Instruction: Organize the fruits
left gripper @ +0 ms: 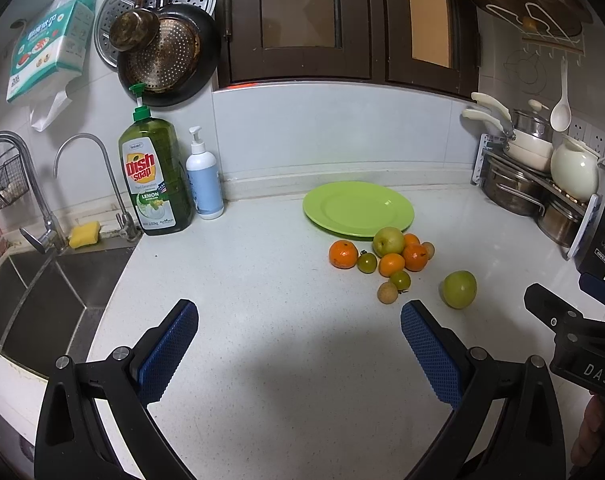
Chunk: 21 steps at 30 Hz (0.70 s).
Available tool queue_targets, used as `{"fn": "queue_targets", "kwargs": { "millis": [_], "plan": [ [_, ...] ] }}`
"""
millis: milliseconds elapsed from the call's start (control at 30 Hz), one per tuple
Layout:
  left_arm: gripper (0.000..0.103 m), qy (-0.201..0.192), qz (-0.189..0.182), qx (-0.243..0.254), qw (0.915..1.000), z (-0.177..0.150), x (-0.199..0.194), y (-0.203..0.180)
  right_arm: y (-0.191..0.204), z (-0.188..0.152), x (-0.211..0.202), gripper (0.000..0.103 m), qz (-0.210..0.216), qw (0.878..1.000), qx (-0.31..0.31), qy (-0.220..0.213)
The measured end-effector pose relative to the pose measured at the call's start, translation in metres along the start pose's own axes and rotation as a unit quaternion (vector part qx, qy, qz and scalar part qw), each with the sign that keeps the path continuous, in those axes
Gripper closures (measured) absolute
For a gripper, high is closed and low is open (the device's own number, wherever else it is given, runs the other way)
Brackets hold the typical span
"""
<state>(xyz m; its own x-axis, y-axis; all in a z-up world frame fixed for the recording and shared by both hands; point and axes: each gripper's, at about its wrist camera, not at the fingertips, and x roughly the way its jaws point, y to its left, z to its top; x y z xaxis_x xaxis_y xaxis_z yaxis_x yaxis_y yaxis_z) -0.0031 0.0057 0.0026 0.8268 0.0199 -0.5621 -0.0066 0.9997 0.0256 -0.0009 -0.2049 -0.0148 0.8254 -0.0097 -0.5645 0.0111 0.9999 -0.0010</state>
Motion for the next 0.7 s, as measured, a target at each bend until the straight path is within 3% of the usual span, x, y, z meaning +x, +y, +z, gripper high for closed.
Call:
{"fn": "queue_targets", "kwargs": {
  "millis": [700],
  "plan": [
    [0.0,-0.002,-0.001,0.0,1.0,0.0005,-0.0009,-0.0004,0.0012,0.001,0.0003,0.0,0.0,1.0,-0.002,-0.001]
  ]
}}
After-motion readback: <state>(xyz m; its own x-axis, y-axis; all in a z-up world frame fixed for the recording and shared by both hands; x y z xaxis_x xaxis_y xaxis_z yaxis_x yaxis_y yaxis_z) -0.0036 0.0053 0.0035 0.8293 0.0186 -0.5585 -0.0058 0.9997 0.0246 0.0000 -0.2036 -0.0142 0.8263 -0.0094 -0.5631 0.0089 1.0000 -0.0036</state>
